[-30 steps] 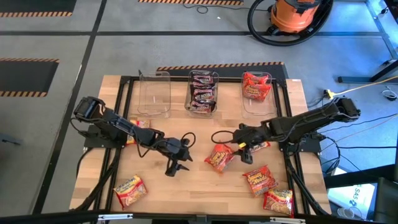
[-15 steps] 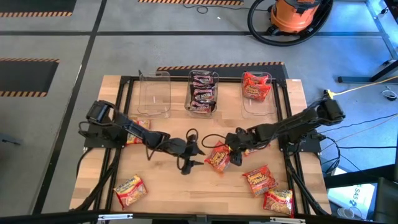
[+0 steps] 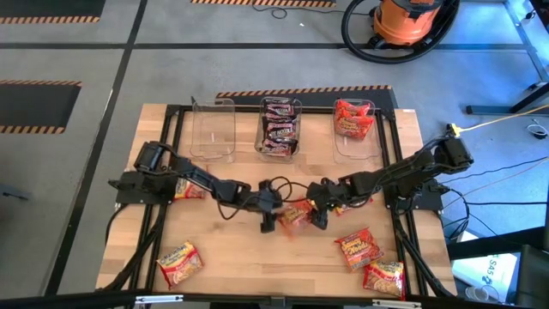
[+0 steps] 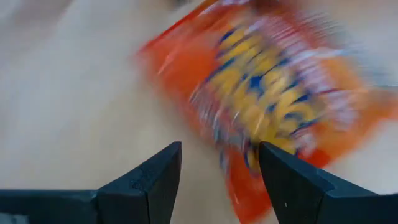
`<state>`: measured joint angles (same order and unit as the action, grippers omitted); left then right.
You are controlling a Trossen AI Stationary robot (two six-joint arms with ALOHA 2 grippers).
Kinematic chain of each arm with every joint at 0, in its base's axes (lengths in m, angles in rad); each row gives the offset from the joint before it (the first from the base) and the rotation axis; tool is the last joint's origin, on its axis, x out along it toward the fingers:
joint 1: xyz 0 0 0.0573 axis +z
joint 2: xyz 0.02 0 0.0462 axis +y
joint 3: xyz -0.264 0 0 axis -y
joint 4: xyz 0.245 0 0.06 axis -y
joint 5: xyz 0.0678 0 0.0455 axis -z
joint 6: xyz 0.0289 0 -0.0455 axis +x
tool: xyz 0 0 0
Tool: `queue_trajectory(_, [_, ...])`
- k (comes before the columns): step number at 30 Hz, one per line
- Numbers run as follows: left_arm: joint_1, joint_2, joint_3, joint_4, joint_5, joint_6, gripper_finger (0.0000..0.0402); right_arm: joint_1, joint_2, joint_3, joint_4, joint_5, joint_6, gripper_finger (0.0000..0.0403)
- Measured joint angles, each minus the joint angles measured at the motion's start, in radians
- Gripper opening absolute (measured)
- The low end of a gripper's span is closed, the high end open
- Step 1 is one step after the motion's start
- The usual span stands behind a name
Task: Sort Maruchan noodles
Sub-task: Put the orange noodle pack into the right transparent bin
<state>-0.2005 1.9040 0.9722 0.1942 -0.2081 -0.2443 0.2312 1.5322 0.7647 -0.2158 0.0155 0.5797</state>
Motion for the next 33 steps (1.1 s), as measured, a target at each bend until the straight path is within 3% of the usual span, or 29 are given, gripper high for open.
queue_trajectory(5, [0.008, -0.077, 0.0, -0.177, -0.226, -0.015, 0.0209, 0.04, 0.0, 0.016, 0.058, -0.071, -0.02, 0.0248])
queue_trajectory(8, [0.0, -0.125, -0.001, -0.237, -0.295, -0.017, 0.0209, 0.039, 0.0, 0.044, 0.04, -0.07, -0.055, 0.0248])
queue_trajectory(11, [-0.027, -0.158, 0.0, -0.231, -0.28, -0.015, 0.0209, 0.035, 0.0, 0.076, -0.003, -0.052, -0.093, 0.0248])
queue_trajectory(14, [-0.062, -0.16, 0.0, -0.176, -0.175, 0.015, 0.0209, 0.025, -0.001, 0.093, -0.02, 0.001, -0.142, 0.0248])
queue_trajectory(17, [-0.089, -0.123, 0.003, -0.053, -0.065, 0.037, 0.0209, -0.01, -0.001, 0.092, -0.018, 0.02, -0.147, 0.0248])
queue_trajectory(22, [-0.101, -0.05, 0.0, 0.029, -0.017, 0.042, 0.0209, -0.058, 0.048, 0.089, -0.005, 0.025, -0.137, 0.0248])
queue_trajectory(25, [-0.092, -0.028, 0.0, -0.015, -0.043, 0.04, 0.0209, -0.065, 0.086, 0.089, 0.014, -0.016, -0.134, 0.0248])
queue_trajectory(33, [-0.086, -0.113, -0.001, -0.248, -0.315, 0.036, 0.0208, -0.061, 0.068, 0.092, 0.021, -0.148, -0.089, 0.0248])
